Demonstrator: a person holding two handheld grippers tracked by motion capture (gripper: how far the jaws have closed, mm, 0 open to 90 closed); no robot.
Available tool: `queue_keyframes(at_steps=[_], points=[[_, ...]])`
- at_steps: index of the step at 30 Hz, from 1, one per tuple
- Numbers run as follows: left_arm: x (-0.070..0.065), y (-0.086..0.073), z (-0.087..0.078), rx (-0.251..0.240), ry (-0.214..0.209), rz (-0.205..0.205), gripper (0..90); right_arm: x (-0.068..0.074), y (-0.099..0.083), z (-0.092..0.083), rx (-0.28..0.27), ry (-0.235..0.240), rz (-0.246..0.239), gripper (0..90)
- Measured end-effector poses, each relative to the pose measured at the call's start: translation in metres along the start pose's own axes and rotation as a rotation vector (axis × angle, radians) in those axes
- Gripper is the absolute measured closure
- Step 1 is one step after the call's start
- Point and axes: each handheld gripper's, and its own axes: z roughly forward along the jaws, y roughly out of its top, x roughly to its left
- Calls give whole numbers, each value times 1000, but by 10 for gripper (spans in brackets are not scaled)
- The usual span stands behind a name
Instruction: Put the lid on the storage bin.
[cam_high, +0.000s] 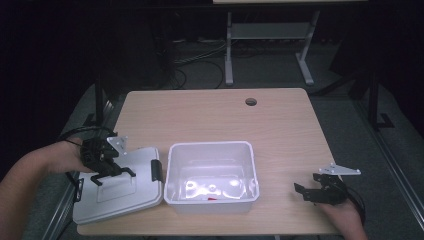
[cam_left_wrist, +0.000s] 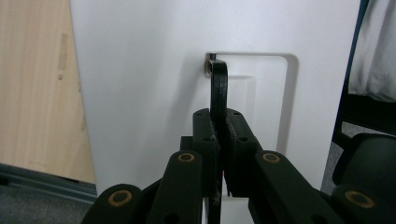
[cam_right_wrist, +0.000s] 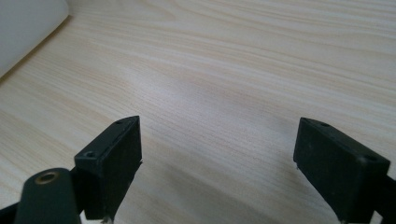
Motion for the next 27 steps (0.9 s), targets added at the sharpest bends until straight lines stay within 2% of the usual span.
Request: queue_keyframes(at_steps=[3,8,12,15,17,21,23,27], points=[[-1,0,-6,17,5,1,845,0,1,-1,-9,1,-1,146],[-4,1,-23,-3,28,9,845,1,1,-3,-20,3,1,146],[-8,5,-39,3,42,42,845,0,1,-3,-22,4,2,146],[-10,8,-50,3,76,47,845,1,1,-4,-22,6,2,146],[-12,11,-56,-7,84,46,845,0,1,-4,-26,7,4,146],[-15,24,-67,-26,87,65,845,0,0,-6,-27,9,8,147],[-16,33,-71,-33,94,60,843,0,0,-5,-25,8,6,147],[-20,54,-75,-44,100,95,843,-1,0,-6,-29,7,10,148]])
